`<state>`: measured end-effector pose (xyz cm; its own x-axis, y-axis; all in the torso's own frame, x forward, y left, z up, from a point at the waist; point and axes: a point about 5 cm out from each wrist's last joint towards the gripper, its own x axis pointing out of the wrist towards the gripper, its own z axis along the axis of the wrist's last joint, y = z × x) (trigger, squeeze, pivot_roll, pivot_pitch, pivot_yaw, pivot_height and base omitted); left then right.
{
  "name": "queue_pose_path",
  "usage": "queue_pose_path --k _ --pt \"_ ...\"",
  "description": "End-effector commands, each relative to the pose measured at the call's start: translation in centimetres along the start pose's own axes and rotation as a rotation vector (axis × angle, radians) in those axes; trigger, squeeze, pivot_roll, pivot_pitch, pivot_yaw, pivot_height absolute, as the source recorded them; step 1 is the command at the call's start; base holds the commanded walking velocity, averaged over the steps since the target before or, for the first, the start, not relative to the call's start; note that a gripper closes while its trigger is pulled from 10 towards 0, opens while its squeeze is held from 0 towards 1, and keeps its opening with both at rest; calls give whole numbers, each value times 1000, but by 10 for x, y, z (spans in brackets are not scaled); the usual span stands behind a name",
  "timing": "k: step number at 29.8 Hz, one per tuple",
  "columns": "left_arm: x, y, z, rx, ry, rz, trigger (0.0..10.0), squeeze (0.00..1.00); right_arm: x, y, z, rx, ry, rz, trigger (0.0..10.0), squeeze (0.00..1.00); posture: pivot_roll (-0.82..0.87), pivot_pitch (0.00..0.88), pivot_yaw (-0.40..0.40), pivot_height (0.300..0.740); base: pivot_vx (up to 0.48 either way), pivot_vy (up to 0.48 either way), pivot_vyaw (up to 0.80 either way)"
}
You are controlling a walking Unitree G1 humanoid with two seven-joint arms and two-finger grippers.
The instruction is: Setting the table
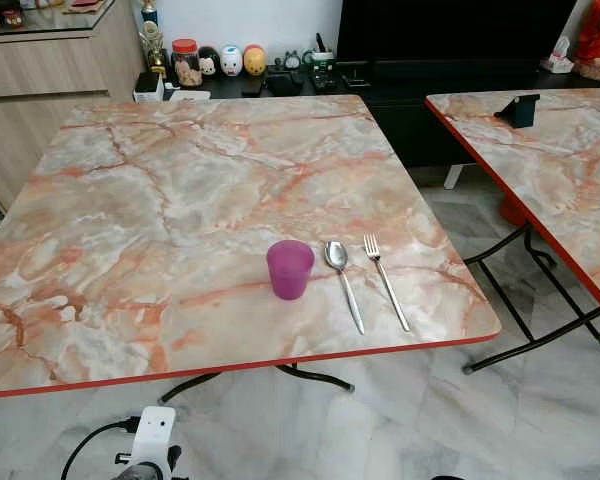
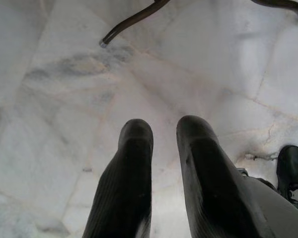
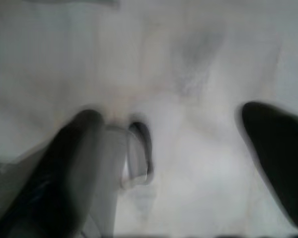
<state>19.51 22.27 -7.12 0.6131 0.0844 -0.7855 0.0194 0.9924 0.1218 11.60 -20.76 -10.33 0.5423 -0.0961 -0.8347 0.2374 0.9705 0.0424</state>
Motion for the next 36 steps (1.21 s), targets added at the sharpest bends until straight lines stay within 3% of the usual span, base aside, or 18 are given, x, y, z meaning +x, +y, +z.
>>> queue_pose_path --k 1,19,24,36 --pt "-1 -9 -9 6 36 -49 10000 0 14 31 45 -7 -88 30 10000 0 16 0 15 740 0 0 0" --pt "-1 -8 -9 -10 33 -45 10000 0 14 32 46 23 -92 17 10000 0 16 0 15 740 0 0 0" --pt "-1 -8 -9 -18 35 -40 10000 0 14 31 48 -29 -96 17 10000 0 17 0 15 740 0 0 0" --pt "-1 -8 -9 -25 36 -37 10000 0 14 31 47 -19 -94 31 10000 0 15 0 12 740 0 0 774"
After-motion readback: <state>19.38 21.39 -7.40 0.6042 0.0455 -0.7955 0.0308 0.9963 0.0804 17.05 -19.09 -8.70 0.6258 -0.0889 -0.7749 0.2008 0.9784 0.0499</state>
